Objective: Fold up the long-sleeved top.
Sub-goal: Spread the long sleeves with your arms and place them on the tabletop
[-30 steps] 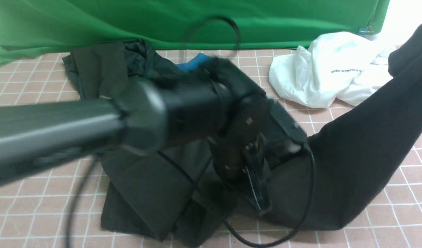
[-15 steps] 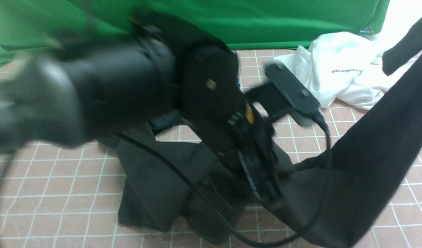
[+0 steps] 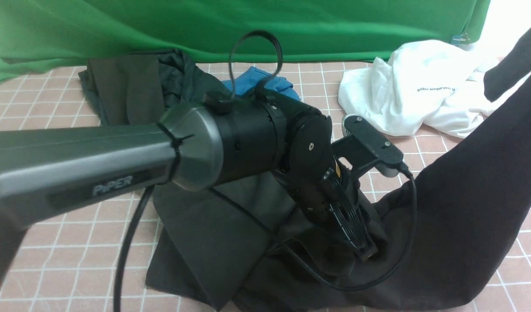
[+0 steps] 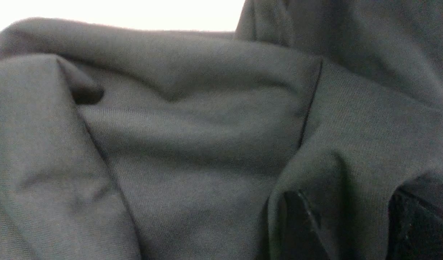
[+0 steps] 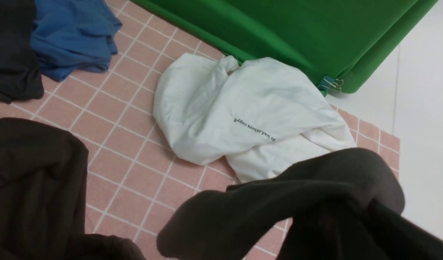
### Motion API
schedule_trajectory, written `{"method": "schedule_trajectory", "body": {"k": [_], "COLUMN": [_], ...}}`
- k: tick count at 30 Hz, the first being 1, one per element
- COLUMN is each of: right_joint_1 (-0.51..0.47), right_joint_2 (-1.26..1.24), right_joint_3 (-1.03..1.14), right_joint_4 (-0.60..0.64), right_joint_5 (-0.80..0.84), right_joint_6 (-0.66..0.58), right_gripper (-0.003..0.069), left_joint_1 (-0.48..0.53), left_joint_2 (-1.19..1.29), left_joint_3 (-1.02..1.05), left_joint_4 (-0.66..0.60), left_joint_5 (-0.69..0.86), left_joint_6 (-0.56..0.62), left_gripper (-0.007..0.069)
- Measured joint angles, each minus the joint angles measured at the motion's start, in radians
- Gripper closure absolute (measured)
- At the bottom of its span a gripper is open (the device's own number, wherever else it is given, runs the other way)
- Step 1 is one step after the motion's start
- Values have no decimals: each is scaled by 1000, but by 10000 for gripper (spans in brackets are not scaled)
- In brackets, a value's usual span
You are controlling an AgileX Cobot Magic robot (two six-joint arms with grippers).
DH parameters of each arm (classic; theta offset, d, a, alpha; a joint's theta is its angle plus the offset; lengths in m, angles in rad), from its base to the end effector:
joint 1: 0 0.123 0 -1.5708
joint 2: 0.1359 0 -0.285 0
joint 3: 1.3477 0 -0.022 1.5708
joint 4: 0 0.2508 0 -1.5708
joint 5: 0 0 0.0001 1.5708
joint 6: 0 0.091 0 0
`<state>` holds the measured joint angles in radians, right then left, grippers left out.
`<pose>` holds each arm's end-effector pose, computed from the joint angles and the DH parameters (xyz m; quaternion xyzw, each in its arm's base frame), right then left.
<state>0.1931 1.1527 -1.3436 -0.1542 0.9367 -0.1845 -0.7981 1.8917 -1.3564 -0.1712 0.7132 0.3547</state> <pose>0.2254 0.0326 0.4318 -0.1814 0.8766 -0.0739 0.4395 0.2704 -0.2919 0.2072 0.4881 0.8462 -0.1108 0.1827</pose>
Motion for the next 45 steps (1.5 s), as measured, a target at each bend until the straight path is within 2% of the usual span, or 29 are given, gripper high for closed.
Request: {"method": "schedule_trajectory", "body": {"k": [2,4,6,9,11,13,17,20,22,23,24,26,29,32,34,37,38,39,42,45], "right_joint_1": [0,0,0,0,0,0,0,0,0,0,0,0,0,0,0,0,1,2,26,58], "right_joint_2": [0,0,0,0,0,0,0,0,0,1,1,15,55,101,172,224,242,245,242,207], "right_joint_3": [0,0,0,0,0,0,0,0,0,0,0,0,-1,-34,-167,-337,-540,-561,-866,-1046], "right_joint_4": [1,2,3,3,3,3,4,13,17,19,21,22,24,25,25,25,25,25,25,28], "right_joint_5": [0,0,0,0,4,8,7,-4,-18,-51,-51,-144,-310,-450,-523,-510,-466,-461,-333,-173], "right_joint_6": [0,-1,-1,-1,-3,-4,-4,-6,-9,-17,-17,-19,-31,-51,-76,-95,-103,-103,-107,-112], "right_gripper": [606,606,606,606,606,606,608,608,608,608,608,608,608,608,608,608,608,608,608,608], "left_joint_1": [0,0,1,1,1,1,16,101,144,230,239,370,502,568,606,612,611,611,594,547], "left_joint_2": [5,5,4,-8,-41,-123,-310,-472,-506,-572,-578,-635,-652,-641,-613,-600,-599,-599,-625,-679], "left_joint_3": [0,0,0,-2,-15,-41,-62,-63,-63,-63,-63,-63,-63,-71,-150,-298,-423,-440,-680,-722], "left_joint_4": [6,10,14,24,60,146,363,460,468,472,472,479,474,452,446,459,457,453,395,389], "left_joint_5": [8,15,36,74,159,279,398,446,452,458,458,444,353,266,226,223,219,220,254,358], "left_joint_6": [-1,-1,7,13,14,14,2,-19,-20,-21,-21,-24,-14,33,81,78,60,60,67,82], "left_gripper": [344,402,553,586,589,589,589,589,589,589,589,589,589,589,589,589,589,589,589,589]}}
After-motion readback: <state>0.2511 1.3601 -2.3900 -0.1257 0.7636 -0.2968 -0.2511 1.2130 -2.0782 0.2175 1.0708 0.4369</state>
